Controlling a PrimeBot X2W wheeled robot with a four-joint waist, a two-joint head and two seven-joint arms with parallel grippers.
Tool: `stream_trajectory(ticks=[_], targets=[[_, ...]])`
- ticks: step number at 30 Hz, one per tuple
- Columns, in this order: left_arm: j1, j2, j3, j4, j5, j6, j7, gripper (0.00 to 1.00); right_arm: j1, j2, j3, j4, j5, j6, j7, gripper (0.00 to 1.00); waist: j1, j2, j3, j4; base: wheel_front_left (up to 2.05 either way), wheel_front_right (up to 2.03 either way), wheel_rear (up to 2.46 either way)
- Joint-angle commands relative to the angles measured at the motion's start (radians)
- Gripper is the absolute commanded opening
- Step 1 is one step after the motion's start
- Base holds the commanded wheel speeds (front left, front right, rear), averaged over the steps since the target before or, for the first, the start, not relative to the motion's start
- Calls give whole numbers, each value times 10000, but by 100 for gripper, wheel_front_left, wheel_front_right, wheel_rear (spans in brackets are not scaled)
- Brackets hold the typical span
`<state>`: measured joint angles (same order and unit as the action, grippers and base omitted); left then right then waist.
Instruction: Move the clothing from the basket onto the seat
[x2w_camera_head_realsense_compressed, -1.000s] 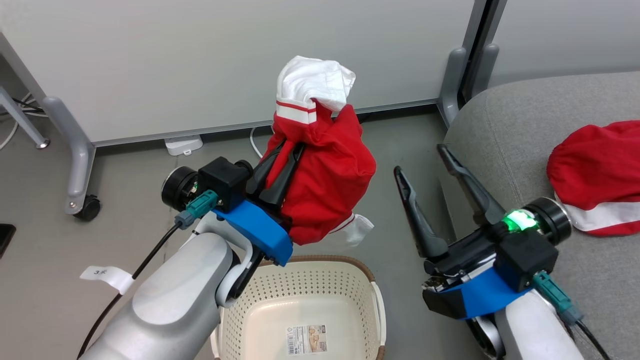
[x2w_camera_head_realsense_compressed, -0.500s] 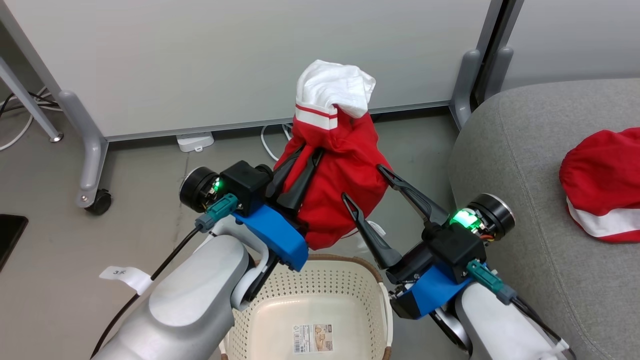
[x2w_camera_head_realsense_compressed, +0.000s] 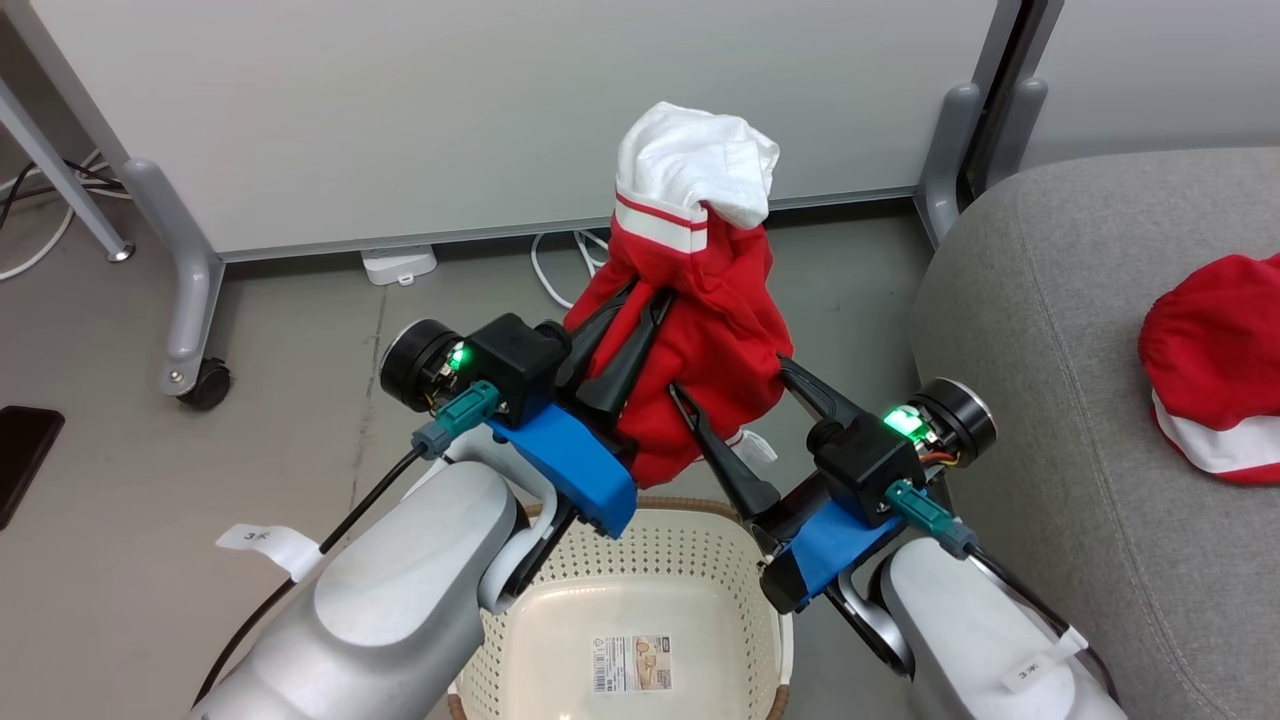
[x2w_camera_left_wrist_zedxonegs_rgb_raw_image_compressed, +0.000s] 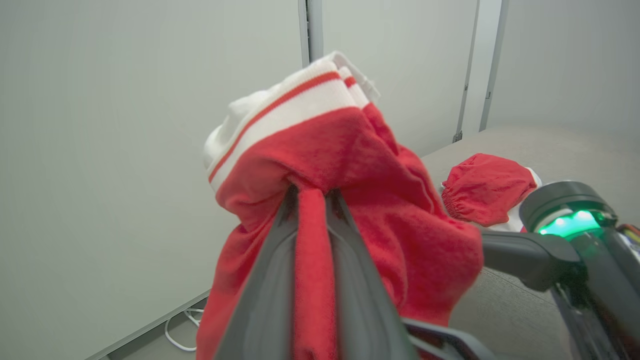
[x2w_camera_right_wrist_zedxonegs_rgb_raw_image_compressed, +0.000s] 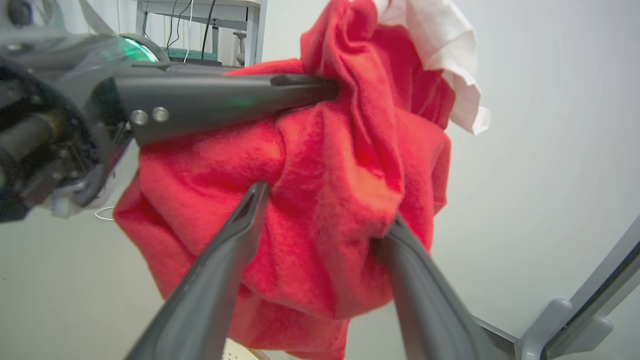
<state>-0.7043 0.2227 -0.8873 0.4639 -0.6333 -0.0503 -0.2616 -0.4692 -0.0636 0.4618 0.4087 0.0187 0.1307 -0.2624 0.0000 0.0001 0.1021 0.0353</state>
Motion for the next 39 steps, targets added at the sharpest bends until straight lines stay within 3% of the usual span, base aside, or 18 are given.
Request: stream_trajectory(ticks=[1, 2, 3, 35, 36, 37, 39], targets=[[-155, -20, -25, -49, 62, -33, -49, 0, -235, 76, -51, 164, 53, 2, -38, 100, 0, -1, 22, 12, 0, 0, 0], [-160, -30, -35, -49, 66, -27, -49, 0, -252, 96, -28, 239, 116, 2, -38, 84, 0, -1, 26, 16, 0, 0, 0], [-163, -38, -48, -47, 67, -36, -49, 0, -262, 106, 21, 328, 154, 3, -38, 0, 0, -1, 27, 22, 0, 0, 0], [-230, -3, -24, 20, 171, -22, -50, 0, -242, 140, 67, 156, 609, 2, -38, 0, 0, -1, 99, 2, 0, 0, 0], [-237, -6, -10, 18, 186, 2, -50, 40, -246, 140, 63, 153, 607, 2, -38, 0, 0, -1, 108, 5, 0, 0, 0], [-255, -3, -2, 25, 212, 39, -50, 100, -250, 140, 55, 154, 599, 2, -38, 0, 0, -1, 120, 11, 0, 0, 0], [-283, 6, -6, 57, 249, 70, -50, 100, -259, 140, 41, 150, 593, 2, -38, 0, 0, -1, 140, 19, 0, 0, 0]])
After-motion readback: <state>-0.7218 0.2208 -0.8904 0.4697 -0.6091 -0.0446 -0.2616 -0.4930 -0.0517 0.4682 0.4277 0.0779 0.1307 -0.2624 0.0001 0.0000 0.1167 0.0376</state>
